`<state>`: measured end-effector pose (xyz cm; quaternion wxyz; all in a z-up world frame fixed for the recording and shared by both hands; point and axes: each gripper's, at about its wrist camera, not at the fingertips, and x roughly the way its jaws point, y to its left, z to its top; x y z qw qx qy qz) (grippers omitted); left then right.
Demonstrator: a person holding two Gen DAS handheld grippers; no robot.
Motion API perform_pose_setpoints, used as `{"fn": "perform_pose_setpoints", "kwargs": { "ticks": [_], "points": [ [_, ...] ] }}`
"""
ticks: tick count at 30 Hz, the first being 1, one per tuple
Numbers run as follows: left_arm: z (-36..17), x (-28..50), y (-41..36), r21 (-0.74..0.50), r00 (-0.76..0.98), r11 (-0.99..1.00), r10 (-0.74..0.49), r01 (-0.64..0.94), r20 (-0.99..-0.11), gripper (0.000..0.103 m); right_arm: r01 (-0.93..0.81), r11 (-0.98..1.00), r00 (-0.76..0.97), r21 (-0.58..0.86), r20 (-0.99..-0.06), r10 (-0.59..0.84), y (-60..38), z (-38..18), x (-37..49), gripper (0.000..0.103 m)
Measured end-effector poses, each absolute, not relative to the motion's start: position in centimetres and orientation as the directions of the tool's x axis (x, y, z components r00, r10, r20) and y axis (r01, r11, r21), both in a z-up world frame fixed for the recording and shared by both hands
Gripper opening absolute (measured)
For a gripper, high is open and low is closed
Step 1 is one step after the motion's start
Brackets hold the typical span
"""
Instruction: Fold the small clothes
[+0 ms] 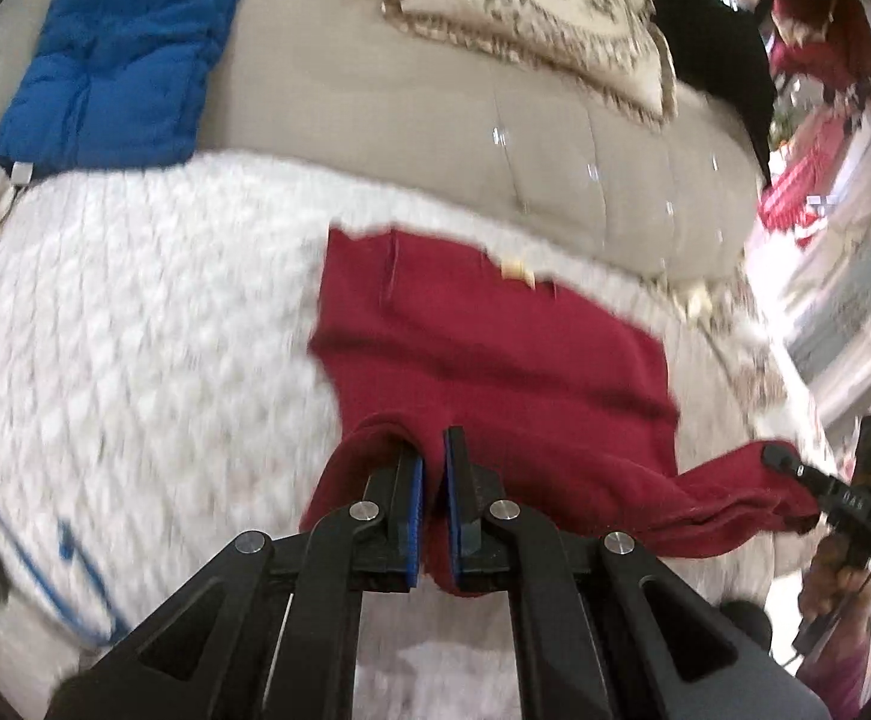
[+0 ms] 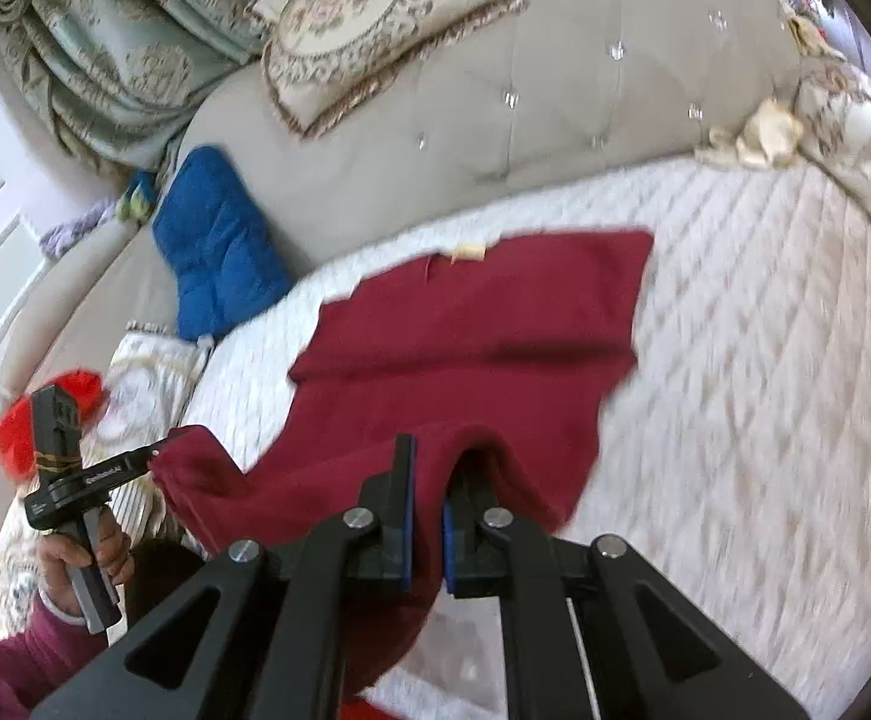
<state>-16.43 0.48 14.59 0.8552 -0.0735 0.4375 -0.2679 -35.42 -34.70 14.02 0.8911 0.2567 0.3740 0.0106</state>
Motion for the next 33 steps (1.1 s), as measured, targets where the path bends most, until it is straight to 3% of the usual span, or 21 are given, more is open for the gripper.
{"fn": "perform_pose_setpoints", "kwargs": {
  "ticks": [5,15,19,21,22,23,24,28,33],
  "points": [
    [14.9,-10.1,-2.4,-0.380,0.516,0.853,-0.521,0.359,-0.680,0.000,0.247,0.848,0.719,0.468,-0.675,0.163,-38.8,13.3,-29.5,0.007],
    [9.2,0.4,-5.7,-0.480,0.469,0.834,-0.551,0.273,-0.690,0.000,0.359,0.808,0.652,0.468,-0.745,0.143,-44.0,6.9,-20.2,0.008],
    [7.2,2.3,-5.1,-0.537,0.433,0.813,-0.577,0.224,-0.693,0.000,0.357,0.762,0.677,0.541,-0.712,0.189,-45.6,6.6,-20.4,0.023],
    [7.7,2.5,-4.4,-0.558,0.433,0.802,-0.590,0.215,-0.681,0.000,0.357,0.767,0.709,0.533,-0.689,0.148,-45.4,7.7,-22.4,0.039],
    [8.1,2.4,-4.1,-0.559,0.443,0.800,-0.592,0.220,-0.673,0.005,0.353,0.782,0.721,0.514,-0.682,0.123,-45.1,8.2,-23.4,0.054],
    [8.8,2.1,-3.8,-0.543,0.471,0.809,-0.578,0.225,-0.666,0.012,0.338,0.804,0.731,0.490,-0.675,0.104,-44.4,8.9,-24.4,0.057],
    [9.5,1.7,-3.4,-0.524,0.502,0.820,-0.561,0.231,-0.658,0.019,0.318,0.822,0.733,0.472,-0.673,0.103,-43.7,9.3,-25.4,0.057],
    [10.4,1.0,-2.4,-0.515,0.535,0.824,-0.552,0.236,-0.639,0.020,0.192,0.875,0.703,0.444,-0.684,0.192,-40.4,9.4,-26.5,0.055],
    [10.2,-0.1,-3.3,-0.465,0.516,0.836,-0.546,0.290,-0.660,0.020,0.132,0.937,0.622,0.323,-0.763,0.175,-36.7,7.8,-22.0,0.055]
  ]
}}
